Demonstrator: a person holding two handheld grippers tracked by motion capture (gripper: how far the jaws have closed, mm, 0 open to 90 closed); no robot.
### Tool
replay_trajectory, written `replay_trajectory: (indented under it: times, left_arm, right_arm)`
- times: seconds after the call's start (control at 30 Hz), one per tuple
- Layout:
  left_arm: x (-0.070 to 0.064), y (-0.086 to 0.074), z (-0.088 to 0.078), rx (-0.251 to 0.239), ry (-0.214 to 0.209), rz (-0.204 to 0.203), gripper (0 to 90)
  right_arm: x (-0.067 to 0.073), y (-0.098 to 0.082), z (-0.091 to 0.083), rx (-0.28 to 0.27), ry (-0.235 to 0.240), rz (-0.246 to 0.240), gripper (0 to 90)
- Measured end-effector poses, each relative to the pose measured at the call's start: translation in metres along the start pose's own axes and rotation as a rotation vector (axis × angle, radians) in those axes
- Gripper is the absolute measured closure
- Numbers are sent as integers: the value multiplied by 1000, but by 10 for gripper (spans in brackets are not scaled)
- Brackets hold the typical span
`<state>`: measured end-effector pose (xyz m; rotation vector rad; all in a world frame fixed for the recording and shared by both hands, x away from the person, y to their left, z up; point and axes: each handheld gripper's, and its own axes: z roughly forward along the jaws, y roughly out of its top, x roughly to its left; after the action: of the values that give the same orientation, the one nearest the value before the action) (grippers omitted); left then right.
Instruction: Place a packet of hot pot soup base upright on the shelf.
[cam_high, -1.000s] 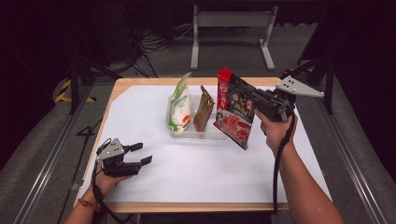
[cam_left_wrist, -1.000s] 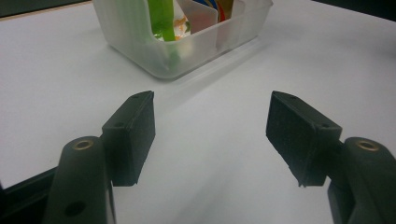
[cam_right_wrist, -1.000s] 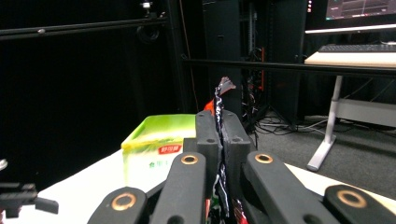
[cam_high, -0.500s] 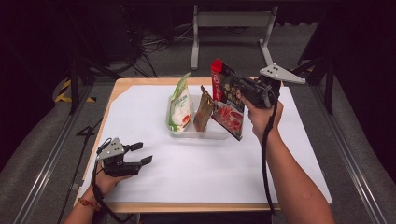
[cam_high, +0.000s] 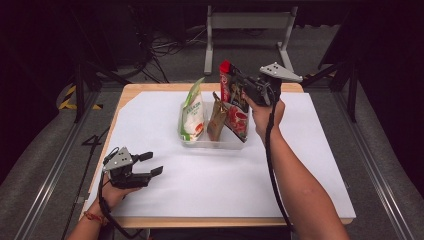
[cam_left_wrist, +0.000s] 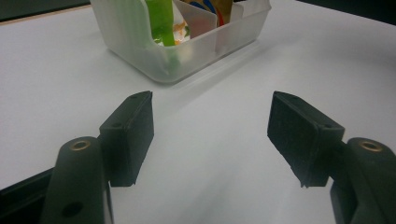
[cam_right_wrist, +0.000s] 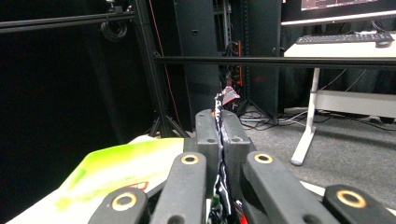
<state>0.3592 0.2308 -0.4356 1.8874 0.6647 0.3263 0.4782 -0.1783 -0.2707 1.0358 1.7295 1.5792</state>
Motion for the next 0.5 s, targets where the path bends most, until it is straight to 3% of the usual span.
replay_trajectory:
  times: [0.2,0.5]
  left_arm:
    - [1,0,-1,-2,1,-1,323]
    - [0,0,-1,-4,3,1,323]
  right_arm:
    - [-3,-11,12,-2,5,-6,888]
    - [-4,-30,13,-7,31,-19,888]
